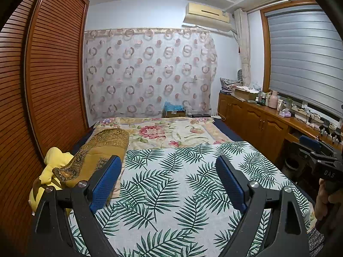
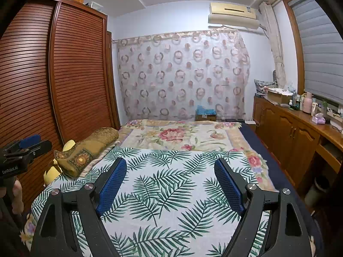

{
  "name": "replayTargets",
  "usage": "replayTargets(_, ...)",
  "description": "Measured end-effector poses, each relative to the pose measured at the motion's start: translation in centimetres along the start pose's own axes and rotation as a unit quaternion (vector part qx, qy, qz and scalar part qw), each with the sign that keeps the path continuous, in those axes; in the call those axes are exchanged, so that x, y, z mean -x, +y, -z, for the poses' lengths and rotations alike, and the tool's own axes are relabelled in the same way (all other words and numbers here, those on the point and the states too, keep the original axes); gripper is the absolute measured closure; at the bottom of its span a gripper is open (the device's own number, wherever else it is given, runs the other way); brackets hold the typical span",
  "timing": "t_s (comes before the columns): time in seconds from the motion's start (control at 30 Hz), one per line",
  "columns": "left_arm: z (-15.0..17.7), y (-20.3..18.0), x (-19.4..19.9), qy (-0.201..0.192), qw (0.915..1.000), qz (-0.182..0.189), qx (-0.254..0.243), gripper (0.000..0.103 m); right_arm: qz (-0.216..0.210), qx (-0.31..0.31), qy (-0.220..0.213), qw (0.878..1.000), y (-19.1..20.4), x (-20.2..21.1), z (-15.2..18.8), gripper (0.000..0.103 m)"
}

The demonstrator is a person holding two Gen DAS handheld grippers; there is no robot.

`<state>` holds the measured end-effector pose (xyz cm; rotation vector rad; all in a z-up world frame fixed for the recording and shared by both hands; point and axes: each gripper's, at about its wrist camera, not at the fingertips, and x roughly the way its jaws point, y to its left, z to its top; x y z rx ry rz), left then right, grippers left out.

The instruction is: Fold small clothes

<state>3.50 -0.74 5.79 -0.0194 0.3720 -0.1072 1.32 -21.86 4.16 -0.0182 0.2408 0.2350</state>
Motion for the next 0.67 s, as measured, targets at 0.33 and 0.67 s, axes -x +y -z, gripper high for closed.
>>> replayTargets(0.33, 0.04, 0.03, 0.01, 0.0, 1.0, 0.001, -0.001, 0.013, 0.001, 0.001, -0.001, 1.0, -0.21, -0.06, 0.02, 0.018)
replayTargets(0.67, -0.06, 0.1, 0.04, -0.001, 1.0, 0.0, 0.0, 0.013, 0.0, 0.0, -0.001, 1.0, -0.46, -0.04, 0.05, 0.018)
